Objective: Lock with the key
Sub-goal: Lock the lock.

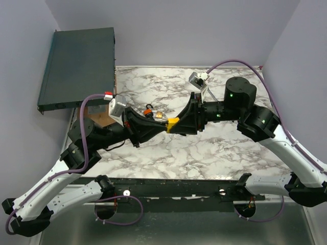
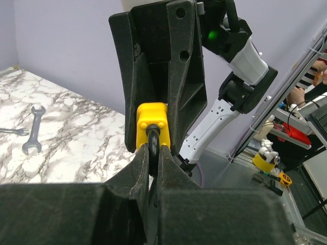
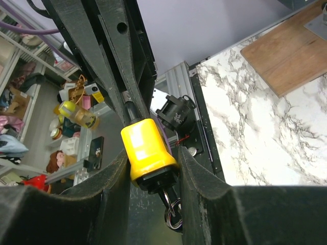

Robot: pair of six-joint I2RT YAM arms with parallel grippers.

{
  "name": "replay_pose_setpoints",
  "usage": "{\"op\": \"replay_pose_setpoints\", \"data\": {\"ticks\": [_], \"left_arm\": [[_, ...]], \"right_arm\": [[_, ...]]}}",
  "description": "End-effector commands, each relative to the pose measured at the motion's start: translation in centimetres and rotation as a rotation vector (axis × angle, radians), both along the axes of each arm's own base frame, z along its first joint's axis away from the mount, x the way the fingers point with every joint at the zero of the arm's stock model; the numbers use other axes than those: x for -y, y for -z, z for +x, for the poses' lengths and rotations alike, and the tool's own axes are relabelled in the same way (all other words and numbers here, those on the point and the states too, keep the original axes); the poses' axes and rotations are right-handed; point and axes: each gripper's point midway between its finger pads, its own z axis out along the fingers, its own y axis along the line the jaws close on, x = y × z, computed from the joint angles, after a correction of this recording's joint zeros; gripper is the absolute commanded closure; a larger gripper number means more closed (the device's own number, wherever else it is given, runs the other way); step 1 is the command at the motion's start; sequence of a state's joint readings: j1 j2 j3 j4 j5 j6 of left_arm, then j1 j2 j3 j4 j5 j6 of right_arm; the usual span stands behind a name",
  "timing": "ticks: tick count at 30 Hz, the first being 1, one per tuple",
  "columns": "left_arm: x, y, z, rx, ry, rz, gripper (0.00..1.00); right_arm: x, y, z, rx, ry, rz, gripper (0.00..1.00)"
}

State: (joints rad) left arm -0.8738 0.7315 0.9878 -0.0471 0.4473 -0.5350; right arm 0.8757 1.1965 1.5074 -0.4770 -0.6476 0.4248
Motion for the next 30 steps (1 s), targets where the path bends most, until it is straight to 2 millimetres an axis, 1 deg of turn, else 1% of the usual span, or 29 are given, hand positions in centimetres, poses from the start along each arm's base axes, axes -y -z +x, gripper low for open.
{"op": "replay_pose_setpoints", "data": {"ticks": [1,4,7,10,14,17,18,21,24,26,28,30], "left_arm": [[3.1,13.6,-4.2,-0.336,0.266,0.386,1.0],[2.5,11.5,-2.9,-0.271,0.173,0.329,1.0],[1.7,9.3,-2.0,-0.211,0.09,0.251,1.0],[0.7,7.2,-1.5,-0.168,0.028,0.177,1.0],[-0.6,4.4,-1.1,-0.126,-0.037,0.084,1.0],[-1.6,2.1,-1.3,-0.086,-0.056,0.02,1.0],[-1.9,1.5,-1.4,-0.077,-0.06,0.015,1.0],[-2.6,0.3,-1.9,-0.048,-0.058,0.008,1.0],[-3.4,-0.5,-2.3,-0.025,-0.07,-0.001,1.0],[-4.1,-1.2,-2.5,-0.01,-0.081,-0.026,1.0],[-4.6,-1.9,-2.7,0.003,-0.084,-0.048,1.0],[-5.2,-2.6,-3.0,0.019,-0.092,-0.068,1.0]], "right_arm": [[-3.9,-7.7,3.4,0.179,0.096,0.291,0.99],[-3.6,-7.4,3.1,0.175,0.098,0.293,0.99],[-3.0,-7.4,2.3,0.186,0.079,0.301,0.99],[-2.2,-7.6,1.2,0.206,0.051,0.317,0.89],[-1.1,-7.9,-0.2,0.229,0.011,0.339,0.7],[-0.4,-7.8,-1.4,0.237,-0.022,0.347,0.54],[-0.1,-8.4,-1.8,0.262,-0.035,0.373,0.49],[0.8,-8.9,-2.7,0.287,-0.056,0.381,0.36],[1.9,-9.3,-3.5,0.314,-0.056,0.369,0.27],[2.4,-9.3,-3.6,0.329,-0.043,0.361,0.22],[2.6,-8.4,-3.3,0.332,-0.021,0.334,0.19],[2.5,-6.8,-3.1,0.322,-0.019,0.298,0.19]]}}
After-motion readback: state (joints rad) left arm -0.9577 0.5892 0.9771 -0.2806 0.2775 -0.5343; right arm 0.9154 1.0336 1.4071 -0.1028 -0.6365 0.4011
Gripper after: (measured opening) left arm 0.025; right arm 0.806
